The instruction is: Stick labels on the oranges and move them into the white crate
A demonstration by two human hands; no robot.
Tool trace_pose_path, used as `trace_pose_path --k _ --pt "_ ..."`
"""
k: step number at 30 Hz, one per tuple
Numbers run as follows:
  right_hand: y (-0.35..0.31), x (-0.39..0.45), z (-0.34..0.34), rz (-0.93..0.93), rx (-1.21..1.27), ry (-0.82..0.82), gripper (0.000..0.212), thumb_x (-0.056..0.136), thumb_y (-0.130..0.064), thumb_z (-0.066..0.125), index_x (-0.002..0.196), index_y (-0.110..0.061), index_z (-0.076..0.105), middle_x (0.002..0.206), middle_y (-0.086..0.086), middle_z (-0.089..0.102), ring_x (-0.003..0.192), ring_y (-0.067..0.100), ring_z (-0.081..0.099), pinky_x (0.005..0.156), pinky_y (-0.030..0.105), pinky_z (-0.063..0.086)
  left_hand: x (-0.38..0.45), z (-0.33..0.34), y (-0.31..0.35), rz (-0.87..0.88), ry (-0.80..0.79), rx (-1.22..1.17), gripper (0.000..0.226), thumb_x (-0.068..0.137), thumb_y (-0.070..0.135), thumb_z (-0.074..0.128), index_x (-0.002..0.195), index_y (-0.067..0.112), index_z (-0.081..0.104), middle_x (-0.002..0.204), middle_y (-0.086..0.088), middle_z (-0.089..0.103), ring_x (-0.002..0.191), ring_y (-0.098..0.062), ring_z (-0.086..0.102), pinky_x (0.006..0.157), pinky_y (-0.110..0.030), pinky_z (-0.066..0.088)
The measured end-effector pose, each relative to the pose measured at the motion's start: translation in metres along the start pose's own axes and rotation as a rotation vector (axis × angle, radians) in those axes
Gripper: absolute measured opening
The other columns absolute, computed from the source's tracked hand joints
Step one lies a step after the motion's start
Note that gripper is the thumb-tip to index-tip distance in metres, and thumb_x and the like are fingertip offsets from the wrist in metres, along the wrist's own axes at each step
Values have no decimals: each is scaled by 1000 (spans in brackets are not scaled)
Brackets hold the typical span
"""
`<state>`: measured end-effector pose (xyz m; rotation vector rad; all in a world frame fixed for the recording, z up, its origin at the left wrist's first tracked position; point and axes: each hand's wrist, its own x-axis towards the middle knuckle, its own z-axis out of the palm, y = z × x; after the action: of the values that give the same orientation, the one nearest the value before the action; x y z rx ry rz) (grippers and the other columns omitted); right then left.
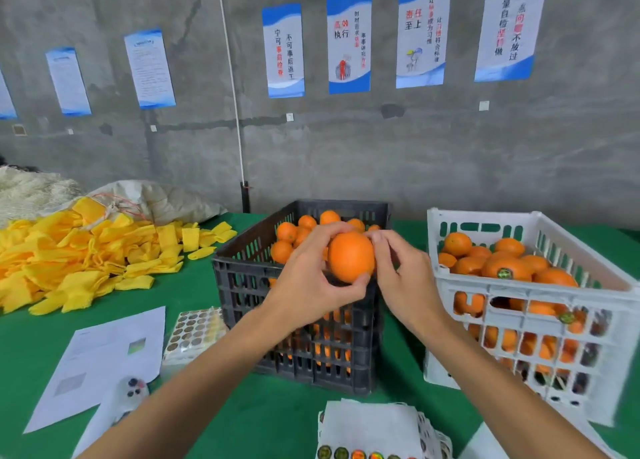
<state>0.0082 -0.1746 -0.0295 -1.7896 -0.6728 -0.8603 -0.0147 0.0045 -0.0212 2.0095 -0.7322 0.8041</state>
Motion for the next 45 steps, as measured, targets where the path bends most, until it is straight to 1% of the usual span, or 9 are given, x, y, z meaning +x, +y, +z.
trace_pose_path --k 3,7,13,17,21,26,29,37,45 --pt "7 -40 -16 42 0 53 32 110 -34 39 110 -21 68 100 -8 69 94 4 65 74 16 49 -28 21 6 -17 -39 -138 70 78 42 91 138 41 56 137 19 58 123 -14 63 78 -22 62" --pt "30 -101 -32 266 66 -63 35 110 -39 40 104 -24 71 86 -11 70 82 6 66 68 15 49 -81 57 0 -345 -167 -408 65 79 36 91 136 44 63 131 22 65 110 -11 73 82 -27 63" --pt "67 -175 -41 479 91 -344 30 108 -34 44 115 -26 72 91 -4 77 87 13 73 88 47 59 -140 101 -25 -747 -73 -712 51 84 44 80 132 30 70 127 -3 70 107 -32 74 74 -42 65" --pt "81 -202 -46 414 -57 -503 31 110 -36 42 129 -36 67 110 -22 73 102 -2 67 91 26 52 -168 123 -38 -849 -87 -702 53 84 54 77 128 26 68 125 -15 67 106 -35 73 79 -46 64" --pt "92 -214 -46 480 -55 -637 33 106 -42 48 130 -32 67 130 -25 63 122 -6 56 106 28 46 -179 132 -52 -865 -20 -714 59 81 61 79 128 28 66 131 -14 65 116 -33 69 86 -47 63" --pt "103 -222 -48 364 -260 -933 88 78 -90 53 153 -46 38 156 -43 17 144 -20 7 119 15 5 -186 137 -63 -919 148 -774 52 83 57 78 125 29 65 123 0 70 117 -29 70 90 -45 62" --pt "105 -226 -49 344 -211 -904 85 77 -86 58 150 -47 42 151 -47 14 143 -23 6 116 8 -2 -189 138 -67 -957 182 -837 46 89 50 76 125 24 65 122 2 72 118 -33 69 94 -49 60" --pt "101 -224 -48 232 -200 -704 43 89 -54 67 128 -34 71 135 -28 60 132 -11 45 115 24 34 -188 134 -71 -1004 143 -883 50 83 54 78 123 28 64 131 -9 69 116 -41 70 97 -52 59" --pt "100 -230 -49 269 -65 -604 22 89 -39 75 108 -27 75 117 -22 69 118 9 62 102 34 48 -187 134 -73 -986 143 -879 53 80 58 83 119 29 65 126 -6 71 115 -42 70 93 -50 61"
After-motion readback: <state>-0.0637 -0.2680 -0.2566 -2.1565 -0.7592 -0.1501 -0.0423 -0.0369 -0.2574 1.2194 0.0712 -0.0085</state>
